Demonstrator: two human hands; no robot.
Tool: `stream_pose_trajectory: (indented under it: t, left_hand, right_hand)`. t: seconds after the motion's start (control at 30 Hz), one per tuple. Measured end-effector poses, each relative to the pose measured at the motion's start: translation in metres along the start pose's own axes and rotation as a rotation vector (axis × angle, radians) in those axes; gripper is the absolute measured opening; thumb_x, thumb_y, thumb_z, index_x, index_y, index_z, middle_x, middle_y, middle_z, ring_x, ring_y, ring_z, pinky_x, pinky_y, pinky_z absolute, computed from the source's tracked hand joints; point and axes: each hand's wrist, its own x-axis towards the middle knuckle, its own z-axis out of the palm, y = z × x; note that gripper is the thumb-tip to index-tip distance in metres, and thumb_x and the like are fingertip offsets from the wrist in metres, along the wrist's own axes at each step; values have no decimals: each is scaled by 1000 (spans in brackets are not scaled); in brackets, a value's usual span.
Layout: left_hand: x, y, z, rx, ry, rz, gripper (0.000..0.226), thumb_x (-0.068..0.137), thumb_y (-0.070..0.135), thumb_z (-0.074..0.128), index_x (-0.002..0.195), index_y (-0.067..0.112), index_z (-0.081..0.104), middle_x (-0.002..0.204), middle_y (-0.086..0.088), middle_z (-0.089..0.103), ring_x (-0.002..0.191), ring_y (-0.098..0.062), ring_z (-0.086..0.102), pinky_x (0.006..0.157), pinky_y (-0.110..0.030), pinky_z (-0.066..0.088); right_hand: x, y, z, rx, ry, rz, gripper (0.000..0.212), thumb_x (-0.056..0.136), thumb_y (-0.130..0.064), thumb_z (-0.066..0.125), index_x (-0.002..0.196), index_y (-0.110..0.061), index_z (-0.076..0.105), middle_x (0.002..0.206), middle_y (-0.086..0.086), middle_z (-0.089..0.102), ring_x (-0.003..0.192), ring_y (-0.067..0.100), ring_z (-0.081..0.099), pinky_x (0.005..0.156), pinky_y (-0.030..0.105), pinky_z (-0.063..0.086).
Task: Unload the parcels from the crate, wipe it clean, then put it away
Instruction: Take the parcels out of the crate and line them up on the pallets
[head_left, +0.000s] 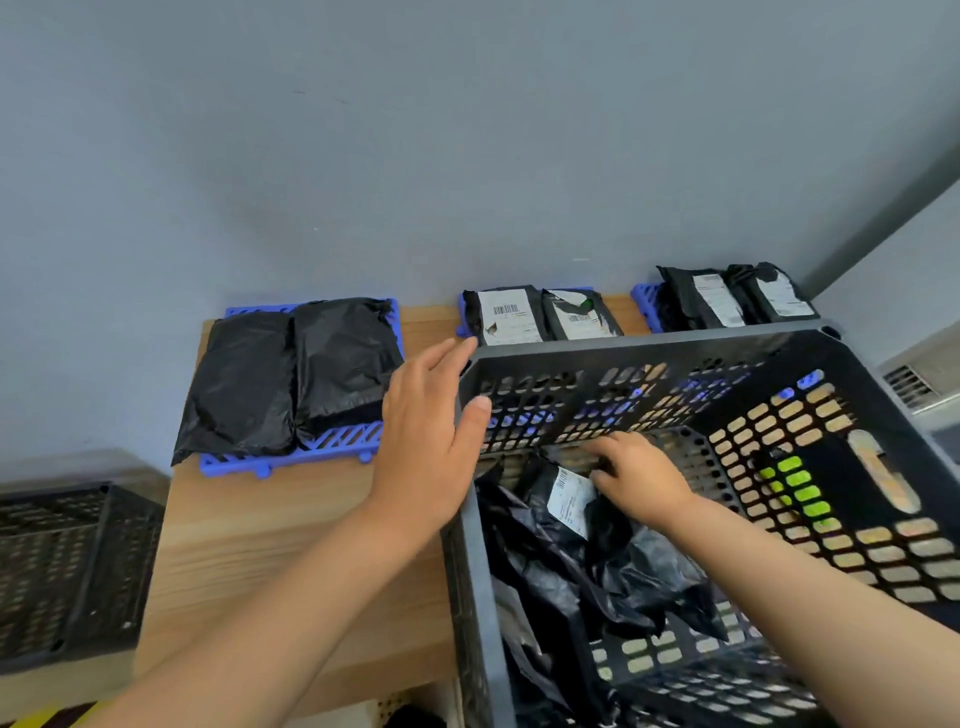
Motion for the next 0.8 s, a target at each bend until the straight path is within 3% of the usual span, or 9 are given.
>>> stream_pose_trajectory:
  t: [0.1,0.2,0.37,0.53,0.6,0.7,0.8]
  left_hand:
    - [-2,22,8,78,-15,39,55,88,41,34,139,22,42,139,4,39,131,-5,23,110,-26,18]
    - [-3,46,19,142,-47,40,58,86,43,33,138,21,43,140,3,37,134,-10,20,111,-25,13]
    - [-3,78,49,172,-59,3,59,83,42,35,138,21,44,142,0,35,135,-13,18,114,-32,18]
    - [-3,98,78,194,-100,-106,52,90,30,50,141,25,39,147,1,28,136,-9,10,112,-44,26]
    - [-3,104,88,228,-142,-143,52,92,30,51,142,27,36,149,1,24,136,-7,7,115,-42,19]
    - [-6,111,102,243,-183,-186,52,92,30,50,142,29,35,150,1,22,138,-9,5,114,-38,13]
    - [-9,113,113,248,-205,-206,51,93,30,49,141,28,35,150,0,22,139,-12,5,114,-39,13]
  right_hand:
    - [1,18,12,13,-182,236,90,77,-58,63,147,-21,21,149,9,24,138,34,21,105,47,31]
    - [1,30,26,123,-324,318,110,70,-61,69,150,-17,7,153,17,13,140,40,14,114,45,23]
    - [2,43,36,175,-351,361,116,71,-52,73,150,-19,-6,154,18,5,141,42,7,113,47,19]
    - [5,68,33,268,-258,404,110,68,-51,74,150,-17,8,150,18,19,138,40,17,111,42,23]
    - [3,81,30,351,-261,426,107,66,-46,75,149,-17,13,147,18,24,135,38,24,109,39,27]
    - [0,97,28,597,-285,465,108,56,-28,75,148,-17,19,140,18,32,125,36,38,96,36,42]
    - [-5,108,25,728,-278,466,100,61,-9,70,147,-17,21,136,17,36,117,36,44,79,33,46]
